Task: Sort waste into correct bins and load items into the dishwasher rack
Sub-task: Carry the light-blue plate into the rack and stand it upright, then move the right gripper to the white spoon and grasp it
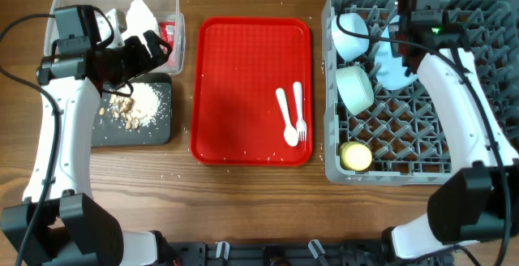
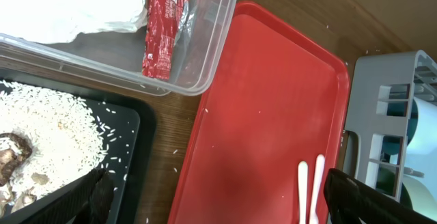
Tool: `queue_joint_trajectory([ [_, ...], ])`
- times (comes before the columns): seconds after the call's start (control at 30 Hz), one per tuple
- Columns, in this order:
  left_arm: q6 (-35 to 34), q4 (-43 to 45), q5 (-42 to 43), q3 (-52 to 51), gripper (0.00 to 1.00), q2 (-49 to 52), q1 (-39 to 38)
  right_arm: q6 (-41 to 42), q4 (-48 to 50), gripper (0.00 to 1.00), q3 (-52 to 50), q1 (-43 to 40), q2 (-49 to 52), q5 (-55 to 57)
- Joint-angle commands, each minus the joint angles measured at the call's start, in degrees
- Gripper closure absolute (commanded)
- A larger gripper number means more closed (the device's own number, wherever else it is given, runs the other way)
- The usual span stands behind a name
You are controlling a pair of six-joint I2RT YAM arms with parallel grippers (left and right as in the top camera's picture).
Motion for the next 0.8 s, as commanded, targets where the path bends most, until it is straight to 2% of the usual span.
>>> queue_joint_trajectory([
  [0.0, 1.0, 0.2, -0.3, 0.5, 0.0, -0.2, 0.2, 4.1, -1.3, 0.29, 5.6, 0.1, -10.1, -5.7],
  [0.07, 1.0, 0.2, -0.3, 0.5, 0.0, -0.2, 0.2, 4.3, 0.6, 0.21, 5.9, 0.1, -15.0, -11.1],
  [0.13, 1.0, 0.2, -0.3, 0.5, 0.0, -0.2, 0.2, 6.8, 0.4, 0.2, 5.9, 0.1, -20.8, -25.9],
  [0.2, 1.0, 0.2, -0.3, 0.5, 0.0, -0.2, 0.2, 9.7, -0.2, 0.29, 5.8, 0.1, -23.7, -42.3],
  [0.27, 1.0, 0.2, -0.3, 0.5, 0.0, -0.2, 0.2, 14.2, -0.2, 0.29, 5.4, 0.1, -23.5, -54.3],
  [0.3, 1.0, 0.2, -0.4, 0.5, 0.0, -0.2, 0.2, 15.5, 0.0, 0.29, 5.0, 0.4, -23.0, -56.8],
  [0.43, 1.0, 0.2, -0.3, 0.5, 0.0, -0.2, 0.2, 22.2, -0.1, 0.33, 1.4, 5.5, -16.9, -55.6],
  [0.6, 1.0, 0.2, -0.3, 0.5, 0.0, -0.2, 0.2, 28.4, -2.9, 0.44, 0.9, 15.8, -2.3, -49.2],
  [0.77, 1.0, 0.2, -0.3, 0.5, 0.0, -0.2, 0.2, 29.6, -6.9, 0.51, 0.9, 21.0, 9.5, -47.7],
])
